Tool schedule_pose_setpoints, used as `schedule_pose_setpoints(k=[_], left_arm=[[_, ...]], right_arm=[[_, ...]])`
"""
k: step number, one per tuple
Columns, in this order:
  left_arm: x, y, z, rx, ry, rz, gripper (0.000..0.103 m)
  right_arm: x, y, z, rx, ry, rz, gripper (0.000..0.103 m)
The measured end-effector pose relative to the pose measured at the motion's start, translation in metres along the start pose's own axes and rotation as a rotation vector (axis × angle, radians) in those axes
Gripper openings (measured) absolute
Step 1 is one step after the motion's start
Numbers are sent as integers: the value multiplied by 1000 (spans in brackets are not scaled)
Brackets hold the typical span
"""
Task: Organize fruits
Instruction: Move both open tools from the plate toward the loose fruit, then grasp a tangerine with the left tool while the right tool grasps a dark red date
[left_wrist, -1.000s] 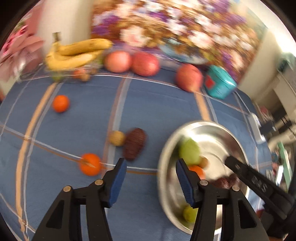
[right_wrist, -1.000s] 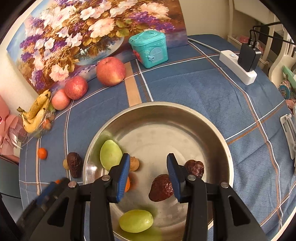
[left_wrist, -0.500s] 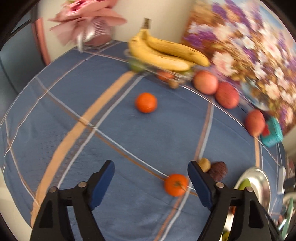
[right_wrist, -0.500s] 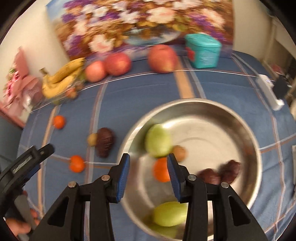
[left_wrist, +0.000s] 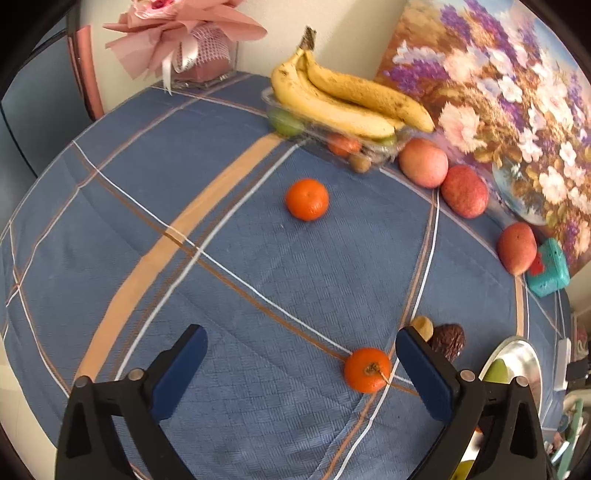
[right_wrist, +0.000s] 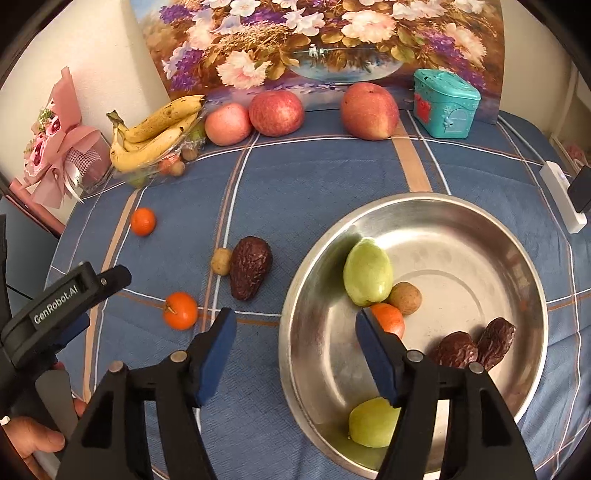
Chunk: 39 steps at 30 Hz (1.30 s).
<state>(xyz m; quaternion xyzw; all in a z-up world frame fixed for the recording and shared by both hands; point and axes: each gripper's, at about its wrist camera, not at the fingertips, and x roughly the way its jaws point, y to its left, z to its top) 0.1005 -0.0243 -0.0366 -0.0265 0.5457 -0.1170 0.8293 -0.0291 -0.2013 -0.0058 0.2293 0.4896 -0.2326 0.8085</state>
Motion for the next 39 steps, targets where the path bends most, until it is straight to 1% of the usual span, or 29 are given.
schedule_pose_setpoints(k=[1,2,3,8,13,15,19,21,23,25,29,31,32,33,34,35,36,38,39], left_arm=[[2,-1,-1,5,9,1,103],[4,-3,-2,10,16,4,103],[5,-4,-3,14,21,6,103],[7,-10,-6,36,18,10,103],[9,-16,-6,65,4,17,103],[8,-19,-5,79,-12,13,103],[5,-27,-4,113,-58,0,103],[3,-30,-2,119,-71,-20,103],[4,-32,-1,123,-60,-46,103],[5,-31,0,122,-38,-103,103],[7,-29,-1,112,-30,-71,103],[9,-27,-1,105,-19,-75,103],[10,-28,-2,105,-11,-76,103],[11,-28,-4,104,-4,-77,103],[13,-29,-5,104,9,-80,102],[15,-30,-6,105,23,-85,102],[17,-32,-8,111,37,-90,102],[22,-37,-11,126,58,-94,101],[24,-39,-13,131,69,-99,97]], right_arm=[[0,-1,0,-1,-4,-10,83],[0,-2,0,-2,-8,-17,93],[0,-3,0,-2,-13,-23,94],[-3,-8,1,29,-44,-22,94],[-2,-11,2,44,-66,-44,94],[-1,-13,3,61,-68,-43,94],[-2,-15,9,74,-100,-37,94],[-2,-14,13,63,-109,-23,94],[-2,-12,16,54,-110,-11,94],[1,-12,20,55,-102,9,94],[3,-9,27,63,-120,89,94],[4,-5,30,47,-132,81,94],[5,-3,32,38,-135,75,93],[6,-2,34,33,-137,77,87],[9,-1,35,32,-138,87,80],[11,-1,37,33,-136,98,66],[14,0,38,34,-129,110,63],[19,3,40,25,-124,127,63],[22,5,41,15,-118,132,63]])
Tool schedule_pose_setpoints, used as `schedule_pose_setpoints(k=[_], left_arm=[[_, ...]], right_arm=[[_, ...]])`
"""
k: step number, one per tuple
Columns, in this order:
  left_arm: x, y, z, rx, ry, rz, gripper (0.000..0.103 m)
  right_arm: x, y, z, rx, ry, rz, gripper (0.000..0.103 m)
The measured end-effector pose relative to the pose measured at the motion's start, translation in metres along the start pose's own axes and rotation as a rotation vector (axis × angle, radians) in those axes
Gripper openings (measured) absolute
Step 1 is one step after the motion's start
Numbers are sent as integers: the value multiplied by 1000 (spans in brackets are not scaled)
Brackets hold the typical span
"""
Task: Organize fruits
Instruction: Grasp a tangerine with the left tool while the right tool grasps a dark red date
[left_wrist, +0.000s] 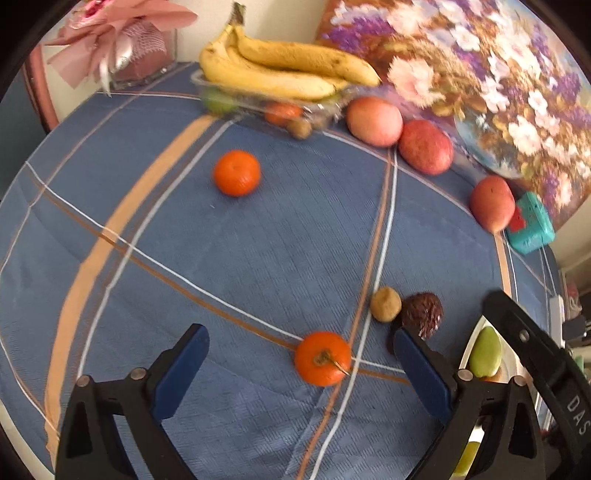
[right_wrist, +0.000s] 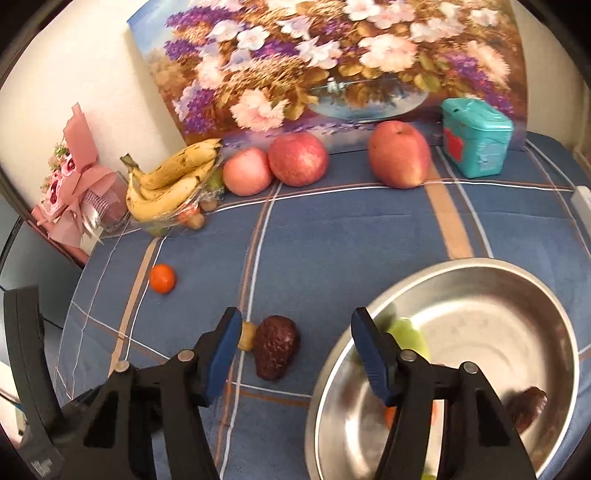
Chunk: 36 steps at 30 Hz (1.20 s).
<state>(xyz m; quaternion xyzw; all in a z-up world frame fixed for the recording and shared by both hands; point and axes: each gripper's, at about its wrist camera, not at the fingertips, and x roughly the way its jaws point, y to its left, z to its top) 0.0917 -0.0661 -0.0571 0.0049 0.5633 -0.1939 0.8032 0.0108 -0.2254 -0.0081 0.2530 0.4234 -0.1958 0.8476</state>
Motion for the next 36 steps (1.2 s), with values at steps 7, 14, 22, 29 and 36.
schedule_pose_setpoints(k=[7,14,22,29,36], left_arm=[[21,5,-8,-44,89,-33,80],[22,7,-9,-68,108,-68,50],[19,18,-3,-151,86,-121,39],[9,49,12,-279,-11,-108,39],[6,61,19,-332,-44,-114,39]], right_arm=[[26,10,-2,-48,62,11,51],[44,14,-3,-63,120,-6,44],[48,11,0,-51,134,-8,40],[48,16,1,-63,138,4,34],[48,16,1,-64,132,0,34]])
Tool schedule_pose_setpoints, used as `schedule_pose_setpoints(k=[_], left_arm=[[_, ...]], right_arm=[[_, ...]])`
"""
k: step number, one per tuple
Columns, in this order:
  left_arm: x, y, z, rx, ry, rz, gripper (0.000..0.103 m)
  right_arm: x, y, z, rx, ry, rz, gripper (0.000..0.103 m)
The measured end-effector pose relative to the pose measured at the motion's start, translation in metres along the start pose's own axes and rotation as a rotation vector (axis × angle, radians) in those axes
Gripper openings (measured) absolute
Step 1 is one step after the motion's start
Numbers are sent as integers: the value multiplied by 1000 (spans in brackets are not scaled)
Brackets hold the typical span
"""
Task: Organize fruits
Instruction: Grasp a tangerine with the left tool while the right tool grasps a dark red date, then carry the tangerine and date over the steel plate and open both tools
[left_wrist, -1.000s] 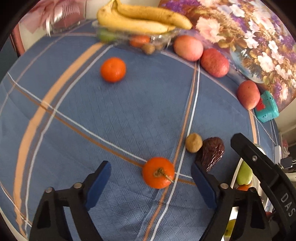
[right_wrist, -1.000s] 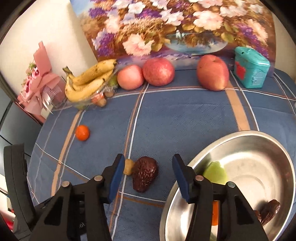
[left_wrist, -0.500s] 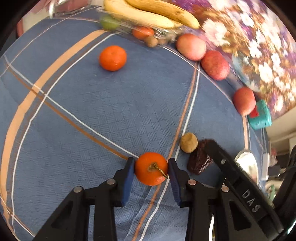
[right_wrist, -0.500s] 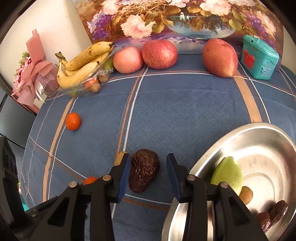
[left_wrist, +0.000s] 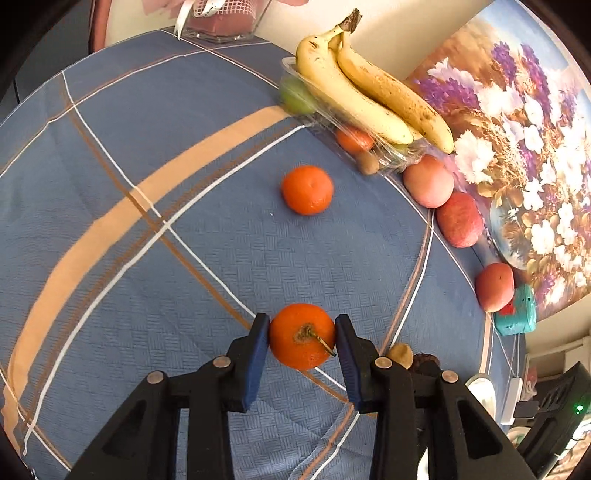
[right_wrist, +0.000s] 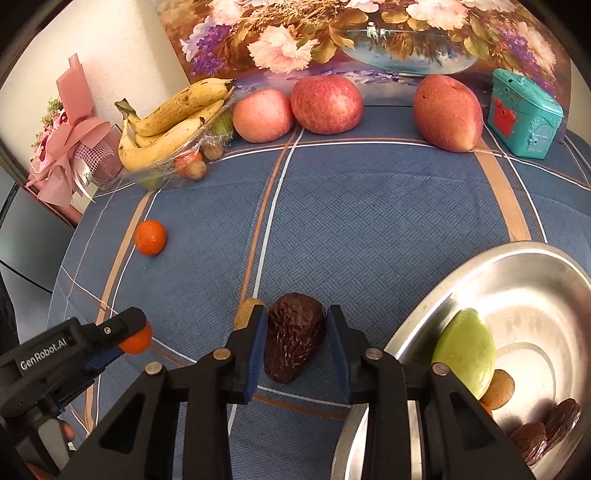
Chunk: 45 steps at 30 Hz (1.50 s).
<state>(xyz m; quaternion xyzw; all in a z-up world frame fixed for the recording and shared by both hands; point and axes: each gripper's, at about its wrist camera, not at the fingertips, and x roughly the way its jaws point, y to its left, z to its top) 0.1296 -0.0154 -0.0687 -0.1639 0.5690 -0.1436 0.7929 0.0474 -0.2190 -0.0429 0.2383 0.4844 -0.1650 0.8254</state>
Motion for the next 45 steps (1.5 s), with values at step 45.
schedule_pose_setpoints(k=[45], left_arm=[[-9,0,1,8,-22,-24,39]], right_arm=[[2,12,-4,-61,-29,-33,34]])
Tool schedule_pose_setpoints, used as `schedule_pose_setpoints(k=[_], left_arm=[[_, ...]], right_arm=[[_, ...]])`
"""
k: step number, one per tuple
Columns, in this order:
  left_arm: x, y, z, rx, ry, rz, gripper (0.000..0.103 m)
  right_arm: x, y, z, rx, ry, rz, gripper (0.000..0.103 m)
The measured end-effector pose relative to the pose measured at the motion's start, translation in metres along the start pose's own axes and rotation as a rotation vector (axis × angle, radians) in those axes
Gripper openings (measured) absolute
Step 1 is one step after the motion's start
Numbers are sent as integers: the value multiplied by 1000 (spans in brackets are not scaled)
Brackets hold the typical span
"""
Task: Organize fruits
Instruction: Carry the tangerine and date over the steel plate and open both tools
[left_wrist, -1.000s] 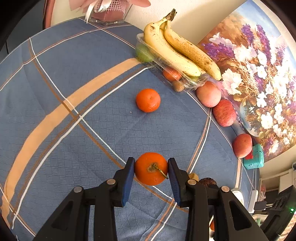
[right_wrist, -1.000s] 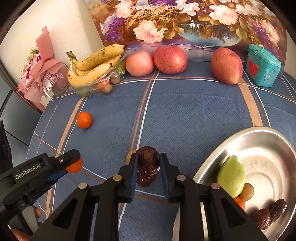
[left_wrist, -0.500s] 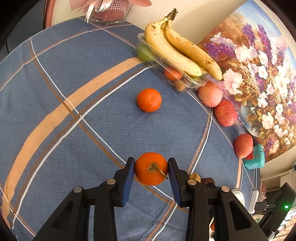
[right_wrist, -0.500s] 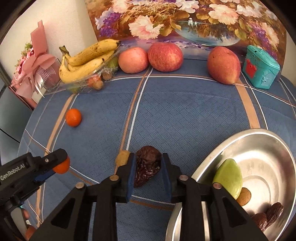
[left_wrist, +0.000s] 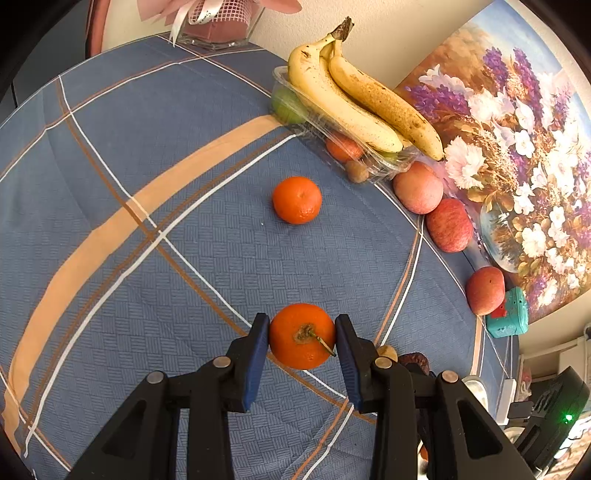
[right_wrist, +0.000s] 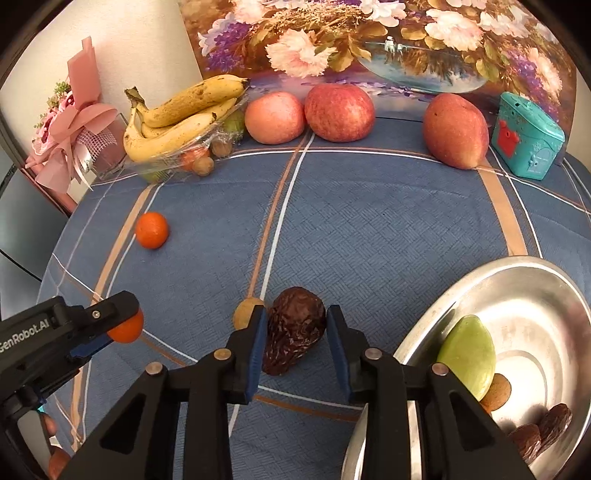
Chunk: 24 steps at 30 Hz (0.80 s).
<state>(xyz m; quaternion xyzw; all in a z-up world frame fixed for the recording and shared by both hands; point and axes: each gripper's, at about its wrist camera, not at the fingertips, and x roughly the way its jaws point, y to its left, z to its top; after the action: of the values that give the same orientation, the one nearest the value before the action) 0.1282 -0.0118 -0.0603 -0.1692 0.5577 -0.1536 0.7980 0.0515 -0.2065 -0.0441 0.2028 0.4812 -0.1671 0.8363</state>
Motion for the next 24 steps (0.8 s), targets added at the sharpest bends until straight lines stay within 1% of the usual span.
schedule_pose_setpoints(k=[4,8,12,14,16,20,24], left_arm=[[-3,-2,1,7,-7,-8,39],[-7,-7,2,26,-16,-21,39],[-14,-21,-3,65,-26,-43,39],[-19,-31,-7,103,-29,-60,39],[-23,-43,-13,142,-30,-74,39],[-30,-68,-28,238,-16,-110,39],[-32,-92,-49,328,49,-153,39]], right_arm=[[-10,0,0,15,-19,20,34],[-31,-4,-4,49,-42,42,34],[-52,-11,-11,92,-53,36,34],[-63,-14,-14,110,-67,30,34],[-74,-17,-16,122,-81,13,34],[-96,-26,-24,134,-99,-65,34],[-112,-52,-37,183,-103,-151,34]])
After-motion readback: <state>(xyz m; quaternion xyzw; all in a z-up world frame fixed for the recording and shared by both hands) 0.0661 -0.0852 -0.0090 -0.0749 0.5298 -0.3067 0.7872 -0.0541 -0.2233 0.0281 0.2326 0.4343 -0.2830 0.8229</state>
